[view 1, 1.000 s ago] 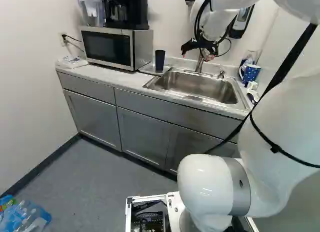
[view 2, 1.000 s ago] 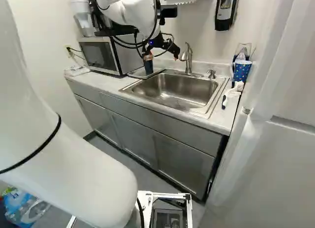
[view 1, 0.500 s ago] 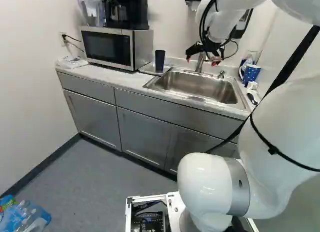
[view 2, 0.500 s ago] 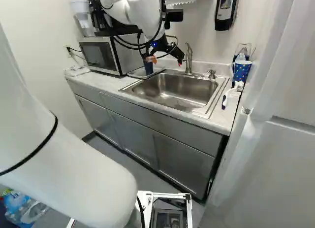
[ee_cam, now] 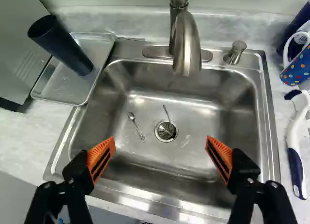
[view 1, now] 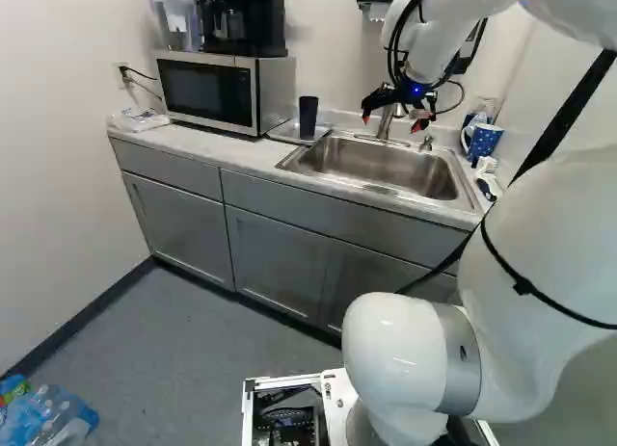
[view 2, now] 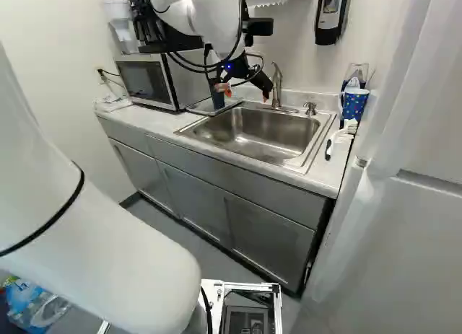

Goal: Rinse the cup and place it in the tray

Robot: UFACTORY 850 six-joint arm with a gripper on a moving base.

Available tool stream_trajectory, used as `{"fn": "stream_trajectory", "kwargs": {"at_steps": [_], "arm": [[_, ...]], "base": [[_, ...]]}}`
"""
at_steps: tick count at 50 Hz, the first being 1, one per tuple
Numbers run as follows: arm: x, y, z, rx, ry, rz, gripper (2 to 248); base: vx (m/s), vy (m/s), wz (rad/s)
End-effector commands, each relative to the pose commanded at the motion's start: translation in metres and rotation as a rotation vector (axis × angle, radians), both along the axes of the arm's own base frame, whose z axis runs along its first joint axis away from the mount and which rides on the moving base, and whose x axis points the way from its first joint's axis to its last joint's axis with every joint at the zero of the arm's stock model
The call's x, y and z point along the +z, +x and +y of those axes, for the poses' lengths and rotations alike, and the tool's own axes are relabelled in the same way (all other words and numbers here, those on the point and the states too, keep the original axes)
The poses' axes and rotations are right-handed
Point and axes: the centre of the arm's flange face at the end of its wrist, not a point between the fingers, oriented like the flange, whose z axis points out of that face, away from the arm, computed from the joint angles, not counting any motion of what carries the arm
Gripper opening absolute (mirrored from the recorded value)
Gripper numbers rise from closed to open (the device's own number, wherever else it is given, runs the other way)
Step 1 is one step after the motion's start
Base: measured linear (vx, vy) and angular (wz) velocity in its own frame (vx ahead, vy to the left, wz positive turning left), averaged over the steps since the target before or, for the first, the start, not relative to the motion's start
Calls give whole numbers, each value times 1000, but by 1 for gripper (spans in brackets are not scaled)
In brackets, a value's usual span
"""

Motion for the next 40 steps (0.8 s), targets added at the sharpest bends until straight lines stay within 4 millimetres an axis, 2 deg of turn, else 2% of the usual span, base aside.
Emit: {"fn": "stream_trajectory", "kwargs": {"at_steps": [40], "arm": [[0,0,0,0,0,0,247]], "base": [[0,0,0]]}}
